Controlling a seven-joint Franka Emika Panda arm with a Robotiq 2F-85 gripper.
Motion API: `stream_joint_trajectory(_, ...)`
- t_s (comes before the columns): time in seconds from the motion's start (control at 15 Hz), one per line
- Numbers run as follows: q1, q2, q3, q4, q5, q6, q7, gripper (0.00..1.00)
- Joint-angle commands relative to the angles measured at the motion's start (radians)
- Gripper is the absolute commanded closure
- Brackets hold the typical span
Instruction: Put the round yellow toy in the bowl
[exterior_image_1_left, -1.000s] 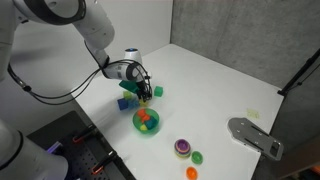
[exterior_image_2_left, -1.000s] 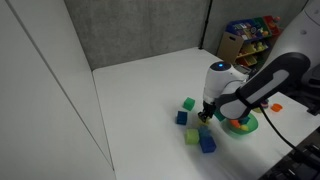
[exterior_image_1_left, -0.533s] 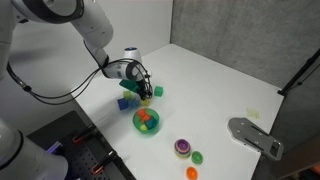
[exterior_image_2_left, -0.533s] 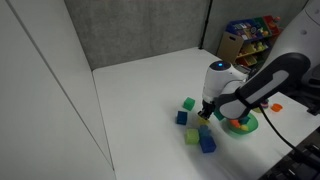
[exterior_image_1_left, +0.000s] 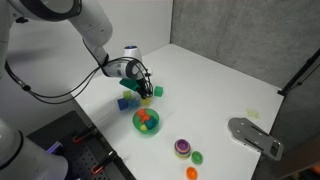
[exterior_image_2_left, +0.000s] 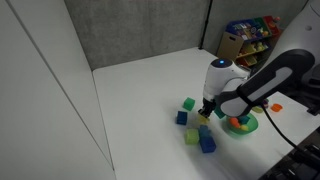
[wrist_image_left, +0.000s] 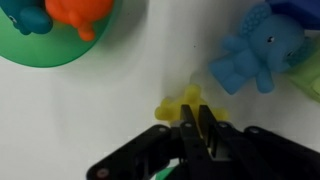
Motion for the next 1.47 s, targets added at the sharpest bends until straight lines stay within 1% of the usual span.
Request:
stream_joint_trajectory(0.0,0.023,-0.086,-0.029,-0.067,-0.007,-0.025,0.012,0.95)
stream_joint_trajectory(0.27,0.042,-0.178,-0.069,-0.143,-0.028,-0.039,0.034,0.95)
stream_joint_trajectory(0.47,0.065,-0.269,-0.114,-0.214,-0.068,-0.076,0.075,0.95)
stream_joint_trajectory(0.67,0.080,-0.362,-0.156,-0.277,-0.166,-0.131,0.166,0.95)
stream_joint_trajectory(0.73,0.075,-0.390,-0.158,-0.293,-0.200,-0.151,0.196,0.95)
stream_joint_trajectory(0.87,0.054,-0.444,-0.149,-0.326,-0.267,-0.195,0.258,0.95)
stream_joint_trajectory(1.0,0.024,-0.491,-0.124,-0.359,-0.324,-0.239,0.314,0.95)
stream_joint_trajectory(1.2,-0.033,-0.533,-0.071,-0.403,-0.360,-0.294,0.358,0.94)
stream_joint_trajectory(1.27,-0.055,-0.539,-0.050,-0.417,-0.354,-0.303,0.357,0.63)
stream_joint_trajectory(1.33,-0.073,-0.544,-0.032,-0.428,-0.349,-0.311,0.357,0.62)
stream_joint_trajectory(1.4,-0.089,-0.545,-0.016,-0.437,-0.347,-0.316,0.358,0.55)
